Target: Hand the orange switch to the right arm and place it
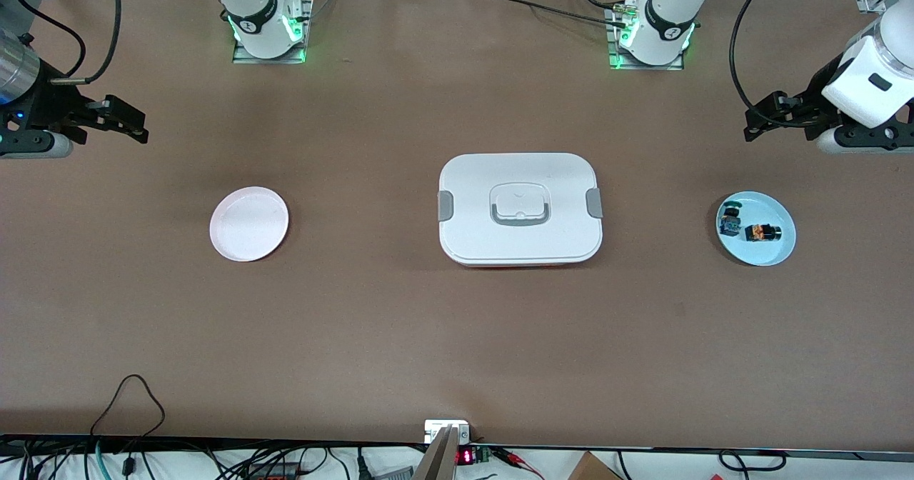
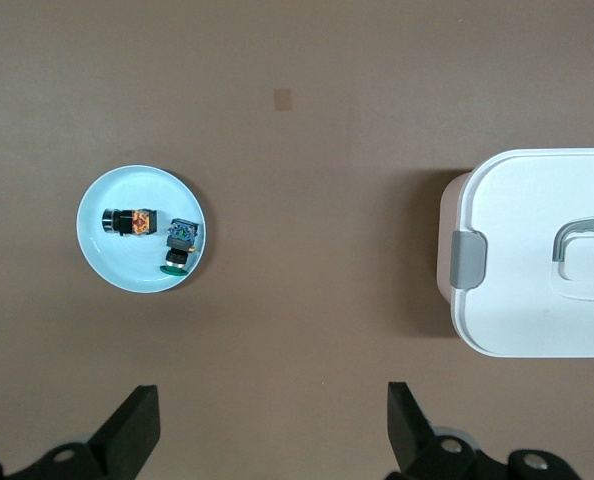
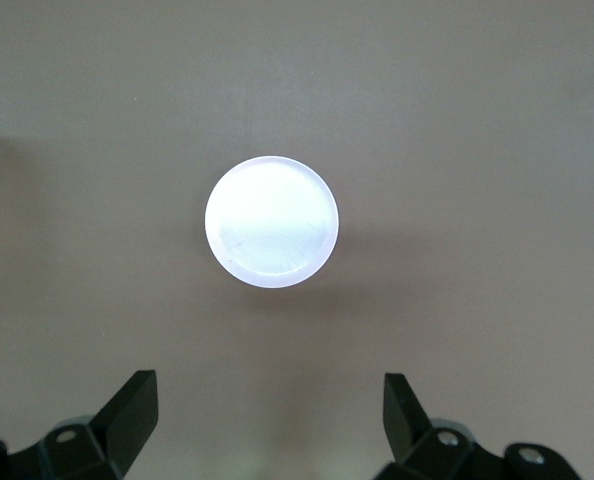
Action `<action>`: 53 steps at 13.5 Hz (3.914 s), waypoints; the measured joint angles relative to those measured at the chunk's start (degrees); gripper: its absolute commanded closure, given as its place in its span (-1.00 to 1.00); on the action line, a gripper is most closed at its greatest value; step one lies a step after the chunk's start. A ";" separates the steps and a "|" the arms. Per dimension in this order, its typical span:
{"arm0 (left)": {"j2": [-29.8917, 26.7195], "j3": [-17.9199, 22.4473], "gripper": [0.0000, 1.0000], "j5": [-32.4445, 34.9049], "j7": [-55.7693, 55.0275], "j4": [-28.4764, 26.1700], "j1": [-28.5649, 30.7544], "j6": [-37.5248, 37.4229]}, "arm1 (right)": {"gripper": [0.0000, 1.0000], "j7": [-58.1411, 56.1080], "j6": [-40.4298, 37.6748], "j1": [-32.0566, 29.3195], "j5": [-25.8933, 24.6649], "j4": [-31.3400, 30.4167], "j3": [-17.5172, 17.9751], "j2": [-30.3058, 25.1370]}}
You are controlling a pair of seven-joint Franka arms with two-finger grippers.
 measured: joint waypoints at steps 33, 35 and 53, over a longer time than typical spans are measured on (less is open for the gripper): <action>19.68 0.99 -0.99 11.78 8.80 -15.74 12.99 38.95 | -1.00 -0.02 0.07 -0.35 0.00 0.00 -0.67 2.18; 19.73 0.97 -0.99 11.79 10.83 -20.34 15.76 46.66 | -1.00 -0.02 0.07 -0.36 0.00 0.00 -0.68 2.18; 27.34 0.63 -0.98 11.75 13.49 -24.16 21.15 53.12 | -1.00 -0.02 0.10 -0.37 0.00 0.00 -0.69 3.24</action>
